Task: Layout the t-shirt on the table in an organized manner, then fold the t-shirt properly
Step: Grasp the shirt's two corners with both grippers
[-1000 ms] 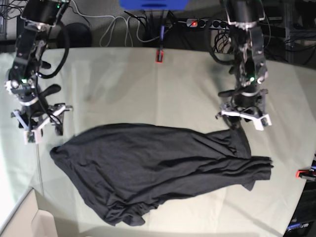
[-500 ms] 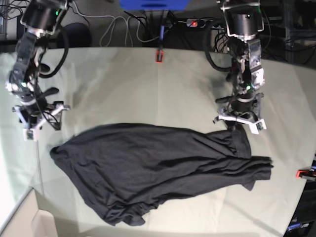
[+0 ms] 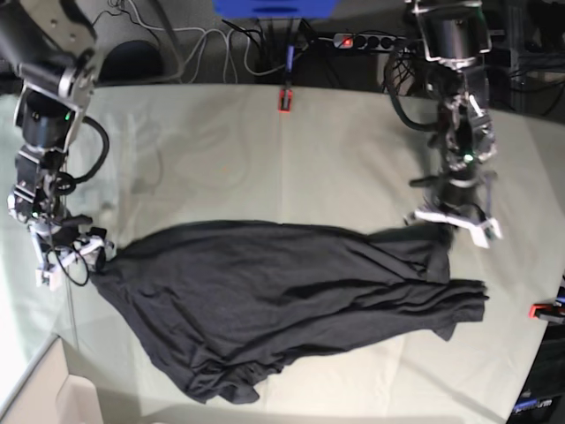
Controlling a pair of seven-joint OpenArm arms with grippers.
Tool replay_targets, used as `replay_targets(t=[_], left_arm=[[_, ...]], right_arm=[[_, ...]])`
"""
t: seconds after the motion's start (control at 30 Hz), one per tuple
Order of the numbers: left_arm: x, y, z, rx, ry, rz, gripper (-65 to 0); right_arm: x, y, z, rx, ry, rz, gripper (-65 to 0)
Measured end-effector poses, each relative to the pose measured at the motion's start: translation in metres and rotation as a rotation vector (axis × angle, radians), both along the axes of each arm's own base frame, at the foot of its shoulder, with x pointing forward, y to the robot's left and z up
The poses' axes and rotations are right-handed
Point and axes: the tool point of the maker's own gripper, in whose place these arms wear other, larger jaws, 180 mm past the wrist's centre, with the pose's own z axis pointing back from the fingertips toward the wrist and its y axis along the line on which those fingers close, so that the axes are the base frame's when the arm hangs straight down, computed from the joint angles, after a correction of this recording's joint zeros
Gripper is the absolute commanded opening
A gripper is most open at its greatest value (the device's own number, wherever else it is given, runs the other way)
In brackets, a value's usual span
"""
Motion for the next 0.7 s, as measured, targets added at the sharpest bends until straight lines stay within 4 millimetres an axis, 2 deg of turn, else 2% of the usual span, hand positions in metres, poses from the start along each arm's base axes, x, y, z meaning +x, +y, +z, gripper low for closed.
replay_targets(t=[0.1, 0.2, 0.3, 0.43, 0.5, 0.57, 0.67, 0.7], left_arm=[[0.007, 0.015, 0.036, 0.019, -0.094, 0.037, -65.0], [0.006, 0.038, 0.057, 0.044, -0.146, 0.090, -65.0], [0.002, 0.043, 0.056, 0.047, -0.142, 0.109, -65.0], [-0.002, 0.051, 0.054, 0.043, -0.133, 0.133, -65.0], [-0.003, 0.053, 0.055, 0.046, -0.136, 0.139, -65.0], [-0.003, 0.054, 0.055, 0.046, -0.136, 0.139, -65.0], [-0.006, 0.061, 0.063, 0.048, -0.149, 0.162, -65.0], [-0.006, 0.066, 0.072, 0.058, -0.170, 0.171, -65.0]], right_arm=[[0.009, 0.004, 0.000, 0.027, -0.024, -0.009, -25.3], [0.016, 0.009, 0.000, 0.050, -0.030, -0.012, -25.3], [0.020, 0.020, -0.002, 0.037, -0.020, 0.028, -25.6], [0.031, 0.059, -0.002, 0.030, -0.066, 0.123, -27.9], [0.034, 0.073, -0.003, 0.027, -0.077, 0.158, -34.3], [0.033, 0.080, -0.005, 0.030, -0.072, 0.173, -44.3], [0.027, 0.080, -0.010, 0.033, -0.062, 0.170, -63.3], [0.024, 0.078, -0.011, 0.028, -0.056, 0.171, -65.0]])
